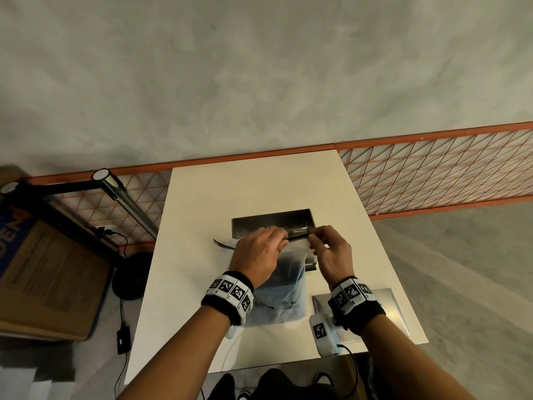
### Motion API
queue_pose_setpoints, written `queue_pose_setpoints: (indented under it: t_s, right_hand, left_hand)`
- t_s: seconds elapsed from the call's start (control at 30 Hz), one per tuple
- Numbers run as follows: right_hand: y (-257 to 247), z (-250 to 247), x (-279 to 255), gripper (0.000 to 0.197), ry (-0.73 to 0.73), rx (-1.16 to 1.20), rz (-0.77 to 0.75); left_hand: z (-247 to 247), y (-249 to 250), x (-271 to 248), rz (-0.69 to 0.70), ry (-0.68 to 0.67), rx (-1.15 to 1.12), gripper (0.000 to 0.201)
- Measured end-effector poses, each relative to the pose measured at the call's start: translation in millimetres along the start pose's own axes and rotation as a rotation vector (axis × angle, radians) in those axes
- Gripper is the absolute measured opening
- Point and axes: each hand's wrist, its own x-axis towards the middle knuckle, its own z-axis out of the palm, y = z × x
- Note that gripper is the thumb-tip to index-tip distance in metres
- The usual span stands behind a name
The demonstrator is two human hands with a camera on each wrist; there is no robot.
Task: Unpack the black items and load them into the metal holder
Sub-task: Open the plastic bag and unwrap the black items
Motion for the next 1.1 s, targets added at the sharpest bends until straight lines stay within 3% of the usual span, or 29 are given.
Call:
queue_pose_setpoints:
  t_s: [0.53, 0.67, 0.77, 0.9, 1.0, 1.1]
  right_hand:
    - [-8, 0, 8, 0.008, -0.004, -0.079, 0.035]
    - [-19, -4, 14, 0.009, -0.028, -0.211, -0.107]
    - [-24, -2, 17, 0.015, -0.092, -0.363, -0.338]
    - [-34, 17, 16, 0.024, -0.275, -0.713, -0.643]
    - [-39, 32, 14, 0.018, -0.330, -0.857, -0.727]
    - [-37, 40, 15, 0.012, -0.331, -0.922, -0.707]
  left_hand:
    - [-10, -23, -11, -0.029, -0.014, -0.004, 0.012]
    - [-13, -28, -12, -0.055, -0.023, -0.010, 0.019]
    - [-14, -30, -14, -0.068, -0.035, -0.003, 0.023]
    - [-15, -25, -10, -0.057, -0.026, 0.008, 0.014]
    - [-17, -21, -9, -0.052, -0.006, -0.020, 0.012]
    - [-16, -22, -9, -0.057, 0.015, -0.036, 0.012]
